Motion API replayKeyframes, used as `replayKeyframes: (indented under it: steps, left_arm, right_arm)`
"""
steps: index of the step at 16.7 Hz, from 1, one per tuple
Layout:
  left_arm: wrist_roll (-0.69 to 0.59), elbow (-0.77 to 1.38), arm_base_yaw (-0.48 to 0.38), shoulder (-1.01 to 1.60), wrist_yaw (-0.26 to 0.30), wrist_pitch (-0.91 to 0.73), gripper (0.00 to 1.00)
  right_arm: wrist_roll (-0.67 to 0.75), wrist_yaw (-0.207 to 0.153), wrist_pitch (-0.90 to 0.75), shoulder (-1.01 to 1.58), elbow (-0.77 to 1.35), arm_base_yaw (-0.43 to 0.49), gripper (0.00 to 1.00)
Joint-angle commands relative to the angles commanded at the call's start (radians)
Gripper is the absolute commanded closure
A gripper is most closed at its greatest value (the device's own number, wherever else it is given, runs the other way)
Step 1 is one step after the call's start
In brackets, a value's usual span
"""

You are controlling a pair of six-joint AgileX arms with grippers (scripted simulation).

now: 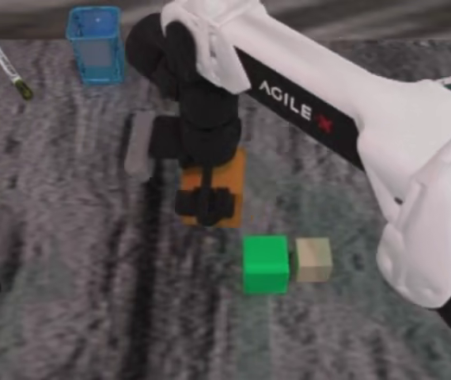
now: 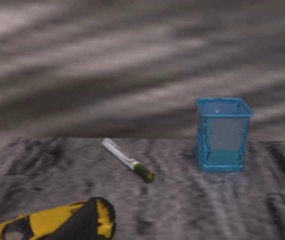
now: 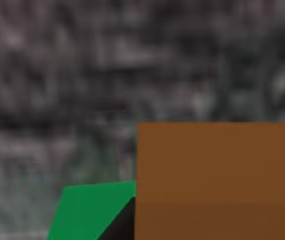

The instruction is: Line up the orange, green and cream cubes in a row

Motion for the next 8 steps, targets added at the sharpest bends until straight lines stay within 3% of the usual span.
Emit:
replayKeyframes:
  steps: [4,8]
  left_arm:
    - [0.0,0.0,0.0,0.0,0.0,0.0,0.0]
    - [0.0,0.0,0.0,0.0,0.0,0.0,0.0]
  right_arm:
    - [0.045,0.001,-0.112,0.1,0.222,0.115,1.0]
    - [0.06,0.003,-0.146,0.128,0.281,0.151,1.0]
